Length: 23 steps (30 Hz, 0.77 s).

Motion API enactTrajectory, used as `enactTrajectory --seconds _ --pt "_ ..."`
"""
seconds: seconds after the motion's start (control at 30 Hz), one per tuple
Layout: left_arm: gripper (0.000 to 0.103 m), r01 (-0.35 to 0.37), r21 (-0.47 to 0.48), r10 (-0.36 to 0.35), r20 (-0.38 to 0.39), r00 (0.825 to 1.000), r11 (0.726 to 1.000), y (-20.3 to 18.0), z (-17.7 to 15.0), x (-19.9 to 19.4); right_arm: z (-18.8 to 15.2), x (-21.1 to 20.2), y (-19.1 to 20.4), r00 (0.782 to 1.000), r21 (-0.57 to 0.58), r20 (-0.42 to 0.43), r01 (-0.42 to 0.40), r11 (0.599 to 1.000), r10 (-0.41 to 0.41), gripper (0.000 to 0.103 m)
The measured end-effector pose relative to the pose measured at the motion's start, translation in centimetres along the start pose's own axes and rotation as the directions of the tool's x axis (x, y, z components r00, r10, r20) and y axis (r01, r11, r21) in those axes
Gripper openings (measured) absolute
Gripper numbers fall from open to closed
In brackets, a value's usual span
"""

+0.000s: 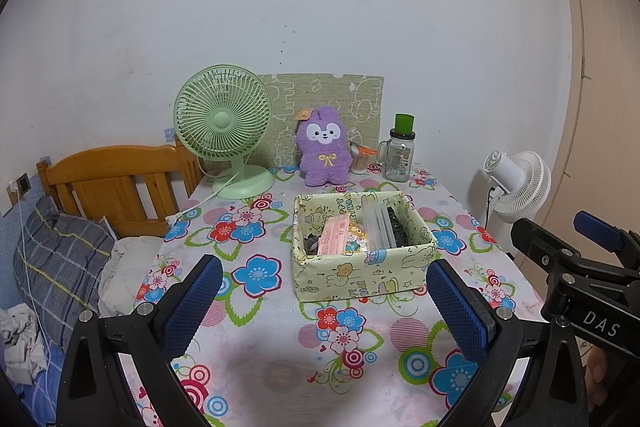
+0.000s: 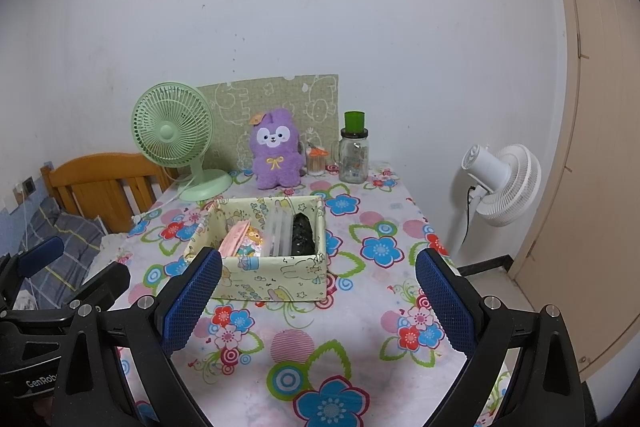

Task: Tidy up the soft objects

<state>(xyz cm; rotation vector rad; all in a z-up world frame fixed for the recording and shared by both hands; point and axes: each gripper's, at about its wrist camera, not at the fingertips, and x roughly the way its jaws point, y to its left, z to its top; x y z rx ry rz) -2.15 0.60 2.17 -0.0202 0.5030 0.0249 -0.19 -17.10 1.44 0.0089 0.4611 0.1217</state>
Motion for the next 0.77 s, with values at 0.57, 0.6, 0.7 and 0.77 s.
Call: enactTrajectory --seconds 0.57,0.6,0.7,0.77 --pt "0.103 0.003 -0.001 -0.003 -0.007 1.000 1.000 -0.08 -0.08 0.38 0.12 -0.07 0.13 1.000 -0.001 -0.006 0.002 1.000 -0.002 0.099" --pt "0.103 0.003 -0.001 -0.003 -0.008 1.000 1.000 -0.07 -0.08 0.43 0.14 -0.05 0.13 1.000 -0.002 -0.007 0.002 1.000 -0.002 0.099" --pt "0.103 0.004 -0.002 -0.004 -0.010 1.000 1.000 -0.11 -0.08 0.59 0.14 0.02 0.16 1.000 -0.002 -0.010 0.002 1.000 -0.002 0.099" --pt "0.103 0.004 -0.001 -0.004 -0.009 1.000 1.000 -0.09 -0.10 0.52 0.14 0.03 0.17 1.000 -0.003 -0.010 0.002 1.000 -0.002 0.099"
